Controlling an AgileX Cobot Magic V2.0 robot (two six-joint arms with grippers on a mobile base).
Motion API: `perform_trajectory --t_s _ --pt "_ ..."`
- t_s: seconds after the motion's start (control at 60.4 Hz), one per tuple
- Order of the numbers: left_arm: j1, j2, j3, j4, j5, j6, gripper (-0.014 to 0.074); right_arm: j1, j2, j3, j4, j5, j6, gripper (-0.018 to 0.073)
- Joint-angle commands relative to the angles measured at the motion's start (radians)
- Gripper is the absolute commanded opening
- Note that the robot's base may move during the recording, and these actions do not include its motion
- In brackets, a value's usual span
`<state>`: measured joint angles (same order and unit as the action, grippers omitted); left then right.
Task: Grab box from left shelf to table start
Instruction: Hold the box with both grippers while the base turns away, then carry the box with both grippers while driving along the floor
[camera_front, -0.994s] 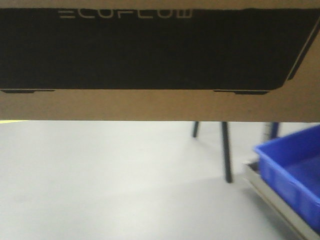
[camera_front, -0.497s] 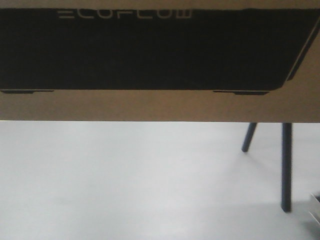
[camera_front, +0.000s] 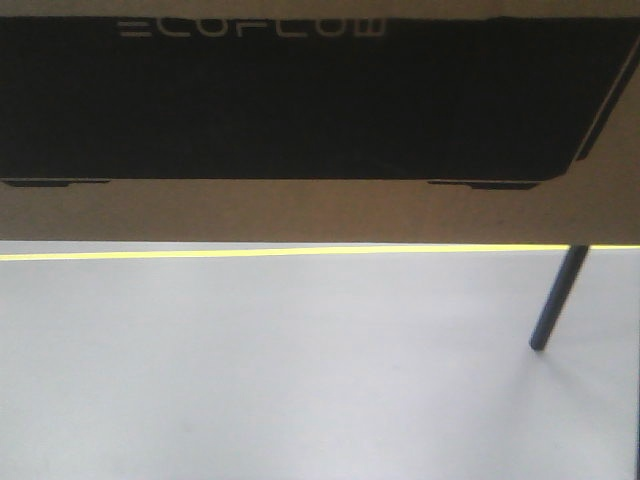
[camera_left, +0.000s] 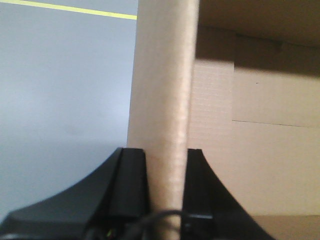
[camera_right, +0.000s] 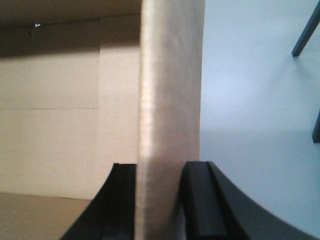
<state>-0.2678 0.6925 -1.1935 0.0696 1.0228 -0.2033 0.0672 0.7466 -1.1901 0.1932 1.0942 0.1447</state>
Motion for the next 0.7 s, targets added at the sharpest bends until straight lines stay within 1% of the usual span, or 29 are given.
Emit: perform_trajectory --t_s 0.0,0.679 --pt "0.002 -0.016 -0.046 -0.010 -0.181 -0.031 -0.0085 -0.010 0.002 -0.027 -0.091 -0.106 -0.002 0.0026" --pt "0.002 -0.016 -0.046 -0.010 -0.181 -0.031 -0.0085 -0.010 0.002 -0.027 -0.091 -0.106 -0.002 0.0026"
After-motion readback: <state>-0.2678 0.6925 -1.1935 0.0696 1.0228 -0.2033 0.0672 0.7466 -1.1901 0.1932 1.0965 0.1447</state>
